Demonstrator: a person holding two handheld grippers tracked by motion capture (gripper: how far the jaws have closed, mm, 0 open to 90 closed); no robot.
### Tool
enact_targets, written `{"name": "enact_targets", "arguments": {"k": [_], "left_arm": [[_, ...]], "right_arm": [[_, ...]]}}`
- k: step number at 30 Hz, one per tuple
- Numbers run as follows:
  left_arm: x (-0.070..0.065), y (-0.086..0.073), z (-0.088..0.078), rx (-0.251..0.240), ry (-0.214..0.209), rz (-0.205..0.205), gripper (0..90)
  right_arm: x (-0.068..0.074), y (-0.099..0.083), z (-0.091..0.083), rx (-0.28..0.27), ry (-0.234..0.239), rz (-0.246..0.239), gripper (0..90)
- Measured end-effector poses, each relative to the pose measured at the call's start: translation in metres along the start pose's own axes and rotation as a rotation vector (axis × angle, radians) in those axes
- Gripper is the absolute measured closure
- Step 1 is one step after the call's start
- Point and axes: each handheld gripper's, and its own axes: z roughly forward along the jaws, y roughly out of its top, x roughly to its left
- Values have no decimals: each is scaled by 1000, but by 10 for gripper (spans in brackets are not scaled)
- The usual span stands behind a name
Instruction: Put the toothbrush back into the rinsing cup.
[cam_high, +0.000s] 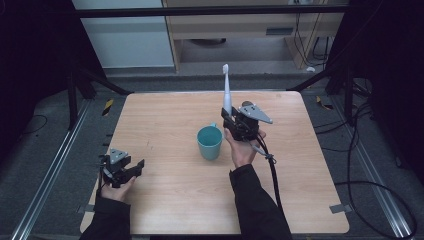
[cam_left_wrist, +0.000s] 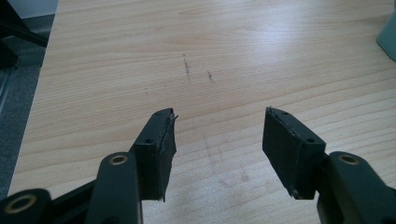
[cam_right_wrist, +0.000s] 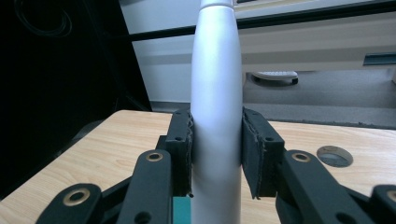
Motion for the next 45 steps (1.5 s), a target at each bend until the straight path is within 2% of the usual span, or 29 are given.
{"name": "enact_targets", "arguments": {"k": [11, 28, 45], "left_arm": [[0, 0, 0, 1, 0, -1, 433], [1, 0, 0, 2, -1, -1, 436], [1, 0, 0, 3, 1, -1, 439]], "right_arm": [[15, -3, 16, -10, 22, 16, 664], [24, -22, 39, 51, 26, 13, 663], [27, -41, 48, 101, 13, -5, 663]]}}
